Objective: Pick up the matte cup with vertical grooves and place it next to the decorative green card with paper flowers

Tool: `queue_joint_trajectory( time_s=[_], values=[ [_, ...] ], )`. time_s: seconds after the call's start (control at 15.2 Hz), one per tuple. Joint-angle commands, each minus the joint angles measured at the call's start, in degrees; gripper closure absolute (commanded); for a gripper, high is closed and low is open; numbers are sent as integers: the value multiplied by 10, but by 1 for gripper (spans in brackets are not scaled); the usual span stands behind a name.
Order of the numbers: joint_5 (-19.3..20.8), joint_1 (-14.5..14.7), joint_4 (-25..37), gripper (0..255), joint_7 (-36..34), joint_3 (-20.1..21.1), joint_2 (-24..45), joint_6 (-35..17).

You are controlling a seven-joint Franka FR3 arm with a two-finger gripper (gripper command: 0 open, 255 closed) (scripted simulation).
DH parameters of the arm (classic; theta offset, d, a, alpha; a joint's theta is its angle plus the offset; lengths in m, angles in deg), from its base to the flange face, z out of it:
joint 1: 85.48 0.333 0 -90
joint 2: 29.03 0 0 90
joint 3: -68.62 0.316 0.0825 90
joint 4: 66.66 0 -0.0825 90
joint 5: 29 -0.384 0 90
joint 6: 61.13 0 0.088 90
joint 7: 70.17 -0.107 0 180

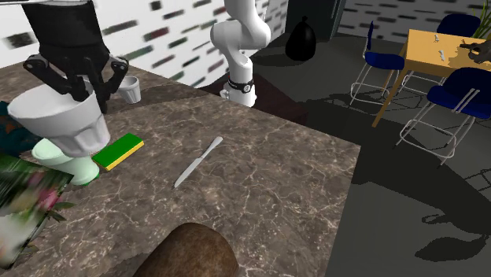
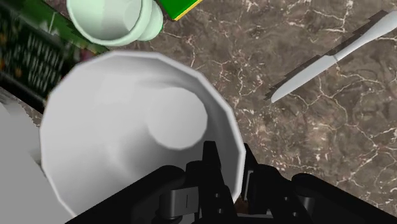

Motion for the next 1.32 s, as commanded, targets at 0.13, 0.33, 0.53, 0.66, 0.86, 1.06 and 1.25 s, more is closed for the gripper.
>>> queue_joint_trajectory(
  time_s=[0.13,0.33,0.53,0.66,0.86,1.06,1.25],
  values=[
    [-14,-26,23,255,29,-6,26,-6],
    [-11,-23,-8,255,26,-5,21,-32],
    [-10,-20,-36,255,23,-5,18,-56],
    [-9,-19,-54,255,21,-5,16,-72],
    [-8,-17,-78,255,19,-4,15,-96],
    [-8,-16,-100,255,17,-4,16,-118],
    [-8,-15,-121,255,15,-3,18,-141]
  ],
)
